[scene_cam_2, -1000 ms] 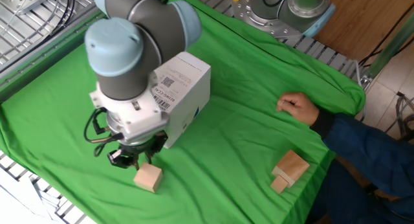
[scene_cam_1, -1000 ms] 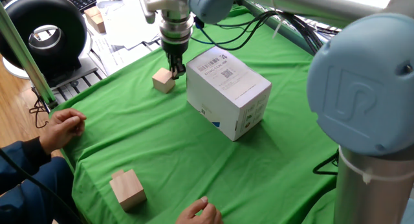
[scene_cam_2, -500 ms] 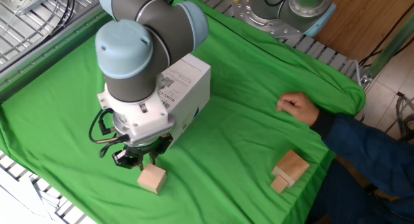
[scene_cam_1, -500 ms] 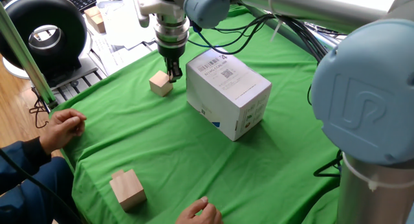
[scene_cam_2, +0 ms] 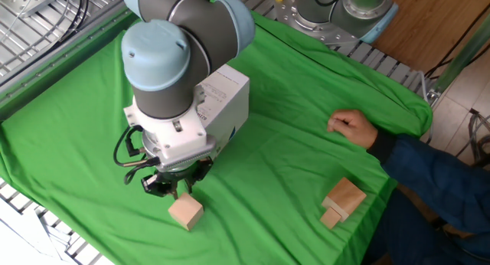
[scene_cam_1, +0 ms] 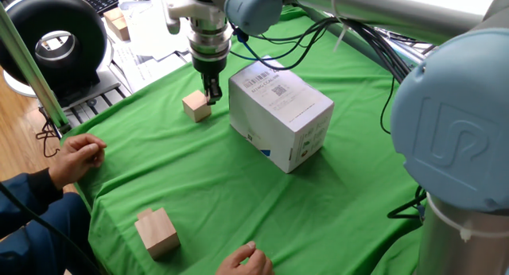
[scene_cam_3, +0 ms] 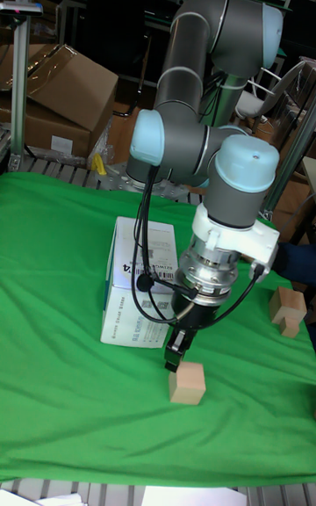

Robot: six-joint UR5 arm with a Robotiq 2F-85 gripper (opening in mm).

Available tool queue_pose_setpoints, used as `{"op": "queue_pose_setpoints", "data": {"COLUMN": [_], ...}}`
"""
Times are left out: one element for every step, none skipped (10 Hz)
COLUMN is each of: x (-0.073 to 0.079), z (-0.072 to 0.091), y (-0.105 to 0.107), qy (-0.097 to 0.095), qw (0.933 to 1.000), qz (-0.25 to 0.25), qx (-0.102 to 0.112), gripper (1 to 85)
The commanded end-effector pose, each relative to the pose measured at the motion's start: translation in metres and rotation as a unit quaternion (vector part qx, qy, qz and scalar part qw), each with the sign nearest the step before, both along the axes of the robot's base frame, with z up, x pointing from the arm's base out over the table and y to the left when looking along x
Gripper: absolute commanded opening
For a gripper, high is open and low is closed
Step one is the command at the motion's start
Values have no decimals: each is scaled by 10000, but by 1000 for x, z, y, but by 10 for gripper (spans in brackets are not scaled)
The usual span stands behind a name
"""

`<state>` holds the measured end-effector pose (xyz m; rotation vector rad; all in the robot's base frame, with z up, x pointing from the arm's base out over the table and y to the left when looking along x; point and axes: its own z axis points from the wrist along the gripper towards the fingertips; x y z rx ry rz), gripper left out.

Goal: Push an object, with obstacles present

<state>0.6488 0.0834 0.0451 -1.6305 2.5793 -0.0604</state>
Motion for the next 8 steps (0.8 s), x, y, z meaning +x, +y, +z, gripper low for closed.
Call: {"op": "queue_pose_setpoints", "data": {"x": [-3, -4, -5, -4, 1, 13, 22, 27], "z": [10, 21, 33, 41, 44, 47, 51, 53], "y": [-7, -16, -27, -31, -26, -26, -32, -39], "qy": [41, 69, 66, 62, 55, -59, -163, -224], "qw": [9999, 9992, 9973, 9945, 9905, 9813, 9714, 9674], "qz": [-151, -357, -686, -1028, -1375, -1900, -2338, -2499], "qx": [-63, -135, -234, -177, 75, 299, 369, 350], "gripper": [297, 297, 297, 297, 297, 297, 297, 293]}}
